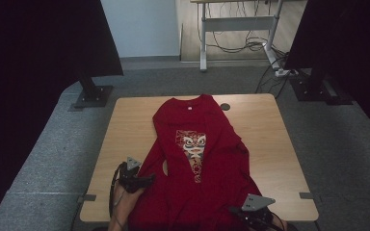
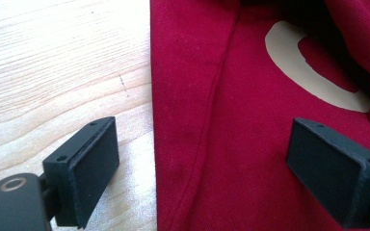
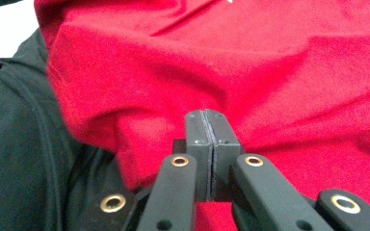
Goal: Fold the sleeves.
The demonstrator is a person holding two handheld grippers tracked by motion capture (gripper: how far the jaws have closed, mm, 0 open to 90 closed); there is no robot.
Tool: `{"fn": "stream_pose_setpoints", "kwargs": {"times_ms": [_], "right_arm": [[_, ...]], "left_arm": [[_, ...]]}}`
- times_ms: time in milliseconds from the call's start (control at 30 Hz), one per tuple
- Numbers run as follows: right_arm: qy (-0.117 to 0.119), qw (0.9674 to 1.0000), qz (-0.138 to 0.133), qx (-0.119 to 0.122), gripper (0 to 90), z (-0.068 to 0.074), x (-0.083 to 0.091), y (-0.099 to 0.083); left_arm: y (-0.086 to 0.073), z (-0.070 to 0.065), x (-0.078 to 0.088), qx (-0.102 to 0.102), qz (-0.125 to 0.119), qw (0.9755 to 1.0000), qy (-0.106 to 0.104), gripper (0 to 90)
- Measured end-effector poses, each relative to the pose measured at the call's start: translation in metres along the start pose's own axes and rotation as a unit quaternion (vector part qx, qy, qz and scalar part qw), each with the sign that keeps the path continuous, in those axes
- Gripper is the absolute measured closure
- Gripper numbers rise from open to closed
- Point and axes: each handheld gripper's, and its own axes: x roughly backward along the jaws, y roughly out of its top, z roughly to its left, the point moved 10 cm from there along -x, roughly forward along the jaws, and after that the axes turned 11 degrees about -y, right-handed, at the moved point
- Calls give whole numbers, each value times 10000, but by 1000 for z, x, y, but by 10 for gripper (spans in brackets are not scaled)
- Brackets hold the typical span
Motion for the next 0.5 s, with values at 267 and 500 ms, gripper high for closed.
{"fn": "stream_pose_setpoints", "kwargs": {"times_ms": [267,500], "right_arm": [[163,9994,-133,-291,854,-5,12,-4],[-322,9971,-505,-462,653,-29,17,14]], "left_arm": [[0,0,0,1,2,10000,-3,115],[0,-3,1,-50,5,10000,-38,129]]}}
